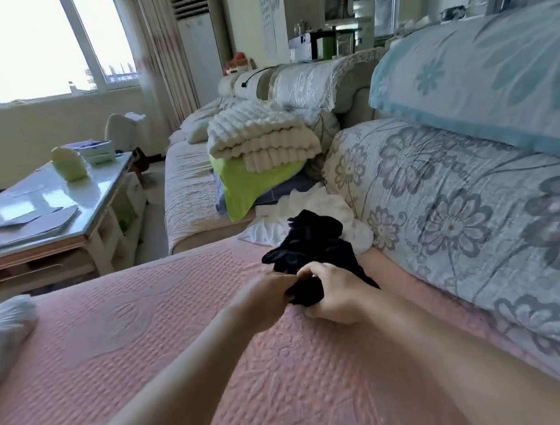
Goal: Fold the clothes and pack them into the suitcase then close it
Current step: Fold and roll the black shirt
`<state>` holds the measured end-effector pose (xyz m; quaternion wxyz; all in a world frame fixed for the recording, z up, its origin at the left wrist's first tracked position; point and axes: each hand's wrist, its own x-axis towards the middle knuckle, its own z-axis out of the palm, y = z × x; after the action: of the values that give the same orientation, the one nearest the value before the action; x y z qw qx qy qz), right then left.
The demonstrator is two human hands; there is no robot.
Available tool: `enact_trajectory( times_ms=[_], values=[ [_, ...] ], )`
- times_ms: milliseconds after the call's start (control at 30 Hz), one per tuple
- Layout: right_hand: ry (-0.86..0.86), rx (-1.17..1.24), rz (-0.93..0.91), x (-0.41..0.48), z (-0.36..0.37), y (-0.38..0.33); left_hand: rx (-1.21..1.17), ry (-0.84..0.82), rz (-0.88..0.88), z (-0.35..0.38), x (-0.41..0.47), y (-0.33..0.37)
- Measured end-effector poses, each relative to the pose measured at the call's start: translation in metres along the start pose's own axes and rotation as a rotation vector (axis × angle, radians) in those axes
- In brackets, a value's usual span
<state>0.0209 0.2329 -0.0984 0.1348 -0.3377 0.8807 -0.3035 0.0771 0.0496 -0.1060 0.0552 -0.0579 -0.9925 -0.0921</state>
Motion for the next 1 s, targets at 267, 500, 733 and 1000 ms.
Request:
enact_trajectory(
  times_ms=[267, 500, 733, 1000],
  values=[
    [-0.237, 0.021, 0.011, -0.097, 0.047, -0.09, 0.067, -0.171, -0.113, -0.044, -0.148, 0.016],
    [-0.474, 0.171, -0.042, -0.163, 0.101, -0.141, 0.099, -0.253, -0.239, -0.063, -0.277, 0.02],
    [-0.186, -0.05, -0.093, -0.169, 0.105, -0.142, 0.061, -0.341, -0.421, -0.056, -0.342, 0.017],
    [-0.253, -0.533, 0.036, -0.139, 0.119, -0.102, -0.144, -0.08, -0.283, -0.026, -0.287, 0.026]
  ],
)
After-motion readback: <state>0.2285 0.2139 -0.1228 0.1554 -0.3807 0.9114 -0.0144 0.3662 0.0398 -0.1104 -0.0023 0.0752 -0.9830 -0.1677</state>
